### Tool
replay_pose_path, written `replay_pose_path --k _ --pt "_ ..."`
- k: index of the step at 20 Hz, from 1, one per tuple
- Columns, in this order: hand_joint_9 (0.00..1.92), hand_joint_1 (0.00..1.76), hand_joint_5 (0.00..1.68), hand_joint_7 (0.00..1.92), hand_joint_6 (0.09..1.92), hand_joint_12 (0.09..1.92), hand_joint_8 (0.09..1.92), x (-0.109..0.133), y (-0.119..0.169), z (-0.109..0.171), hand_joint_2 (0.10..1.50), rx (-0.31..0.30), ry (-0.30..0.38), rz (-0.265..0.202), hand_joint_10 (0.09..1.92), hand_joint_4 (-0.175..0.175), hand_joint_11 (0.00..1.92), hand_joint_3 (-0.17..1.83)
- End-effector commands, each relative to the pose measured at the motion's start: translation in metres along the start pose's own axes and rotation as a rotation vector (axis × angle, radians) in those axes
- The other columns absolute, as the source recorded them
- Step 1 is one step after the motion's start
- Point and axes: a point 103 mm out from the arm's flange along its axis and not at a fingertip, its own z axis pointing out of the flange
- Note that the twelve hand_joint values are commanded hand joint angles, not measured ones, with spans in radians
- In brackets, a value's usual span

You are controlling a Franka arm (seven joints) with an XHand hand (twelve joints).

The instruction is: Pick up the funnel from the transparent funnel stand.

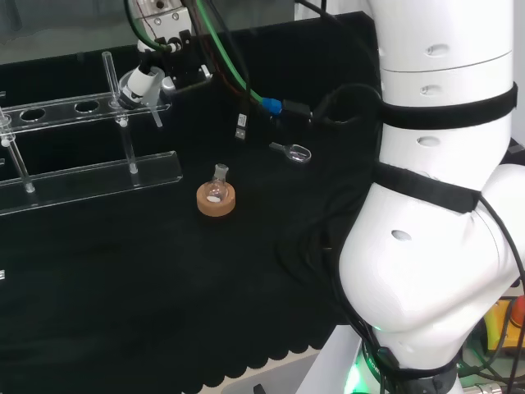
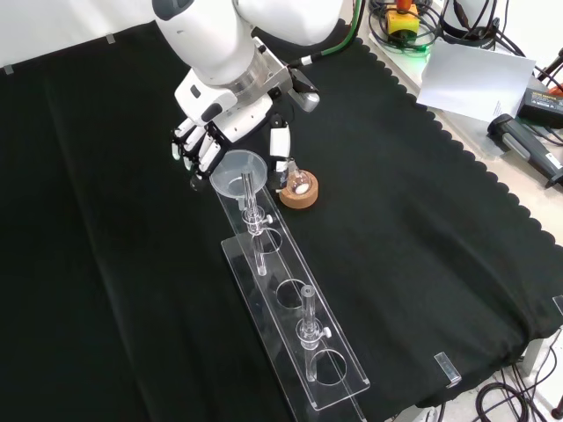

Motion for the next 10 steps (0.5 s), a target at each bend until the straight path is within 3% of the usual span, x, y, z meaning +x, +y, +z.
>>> replay_pose_path --k 1,5,10 --pt "0.34 0.59 0.59 0.77 0.09 0.92 0.43 -0.0019 0.0001 -0.0026 0.77 -0.035 0.012 0.015 0.71 -0.005 0.00 0.10" --pt "0.43 0.63 0.66 0.88 0.09 1.08 0.37 -0.0012 -0.0017 -0.0033 0.75 -0.078 0.024 0.032 0.65 0.008 0.00 0.18" --pt "0.57 0.70 0.79 1.01 0.09 1.30 0.31 -0.0025 -0.0061 -0.0057 0.66 -0.139 0.050 0.047 0.55 0.050 0.00 0.42"
